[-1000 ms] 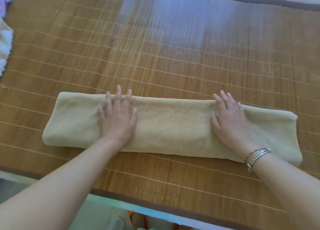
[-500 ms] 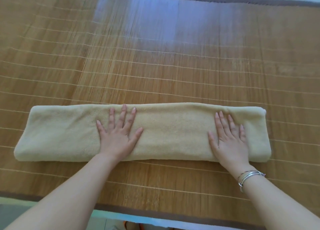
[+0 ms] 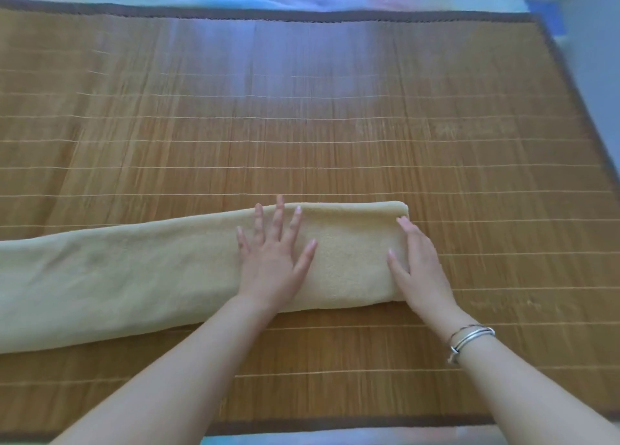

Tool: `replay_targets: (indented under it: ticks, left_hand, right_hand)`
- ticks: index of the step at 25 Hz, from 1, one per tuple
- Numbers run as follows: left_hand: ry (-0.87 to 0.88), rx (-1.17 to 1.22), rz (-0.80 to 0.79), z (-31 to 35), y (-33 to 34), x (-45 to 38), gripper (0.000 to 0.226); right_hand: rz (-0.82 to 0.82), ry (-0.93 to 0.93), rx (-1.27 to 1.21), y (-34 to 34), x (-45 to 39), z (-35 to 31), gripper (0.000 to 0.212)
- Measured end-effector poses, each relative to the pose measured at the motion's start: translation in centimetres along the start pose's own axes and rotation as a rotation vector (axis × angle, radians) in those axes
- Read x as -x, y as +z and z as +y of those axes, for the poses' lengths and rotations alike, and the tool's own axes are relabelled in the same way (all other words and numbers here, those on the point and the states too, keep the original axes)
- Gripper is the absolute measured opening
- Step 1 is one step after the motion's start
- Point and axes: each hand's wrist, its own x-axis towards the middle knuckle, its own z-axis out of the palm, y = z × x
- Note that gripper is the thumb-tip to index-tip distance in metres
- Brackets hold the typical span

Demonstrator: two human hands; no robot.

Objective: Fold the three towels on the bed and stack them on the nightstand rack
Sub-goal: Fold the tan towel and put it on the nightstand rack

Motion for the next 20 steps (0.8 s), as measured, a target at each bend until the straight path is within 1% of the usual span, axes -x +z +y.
replay_targets:
  ticks: [2, 3, 4, 6, 8, 10, 12, 13, 14, 16, 18, 20]
  left_hand:
    - [0.043, -0.014, -0.040, 2.9, 1.1, -0.7, 0.066]
    - [0.026, -0.013, -0.074, 3.5, 1.6, -1.0, 0.066]
    - [-0.010, -0.012, -0.122, 3.9, 2.2, -1.3, 0.068]
    - [-0.073, -0.042, -0.213, 4.1, 3.1, -1.7, 0.075]
    - [-0.084, -0.072, -0.260, 4.2, 3.5, -2.0, 0.082]
    - [-0.079, -0.050, -0.276, 4.3, 3.4, -2.1, 0.085]
    - [-0.083, -0.007, -0.280, 4.2, 3.1, -2.1, 0.083]
    - [-0.090, 0.019, -0.289, 4.1, 2.9, -2.1, 0.081]
    - [-0.100, 0.051, -0.299, 4.0, 2.6, -2.0, 0.079]
    - [-0.109, 0.135, -0.317, 4.3, 2.2, -1.6, 0.073]
    - [-0.099, 0.281, -0.333, 5.2, 2.1, -1.2, 0.067]
    - [-0.073, 0.478, -0.364, 6.9, 2.3, -0.5, 0.061]
  right_hand:
    - [0.147, 0.080, -0.153, -0.7, -0.2, 0.4, 0.048]
    - [0.176, 0.142, -0.176, -0.9, -0.3, 0.6, 0.047]
    - [0.152, 0.212, -0.176, -1.0, -0.3, 0.8, 0.050]
    - [-0.009, 0.342, -0.156, -1.2, -0.4, 0.9, 0.065]
    - [-0.143, 0.447, -0.190, -0.9, -0.8, 0.5, 0.072]
    - [-0.221, 0.576, -0.327, -0.7, -1.3, -0.1, 0.071]
    - [-0.289, 0.676, -0.539, -0.8, -1.4, -0.3, 0.075]
    - [-0.324, 0.697, -0.649, -1.0, -1.4, -0.1, 0.076]
    - [-0.350, 0.700, -0.750, -1.4, -1.2, -0.1, 0.072]
    - [-0.379, 0.651, -0.939, -2.9, -0.4, -1.0, 0.056]
    - [-0.391, 0.565, -1.032, -5.0, 0.5, -2.4, 0.049]
    - [-0.396, 0.484, -1.061, -7.3, 1.6, -3.7, 0.053]
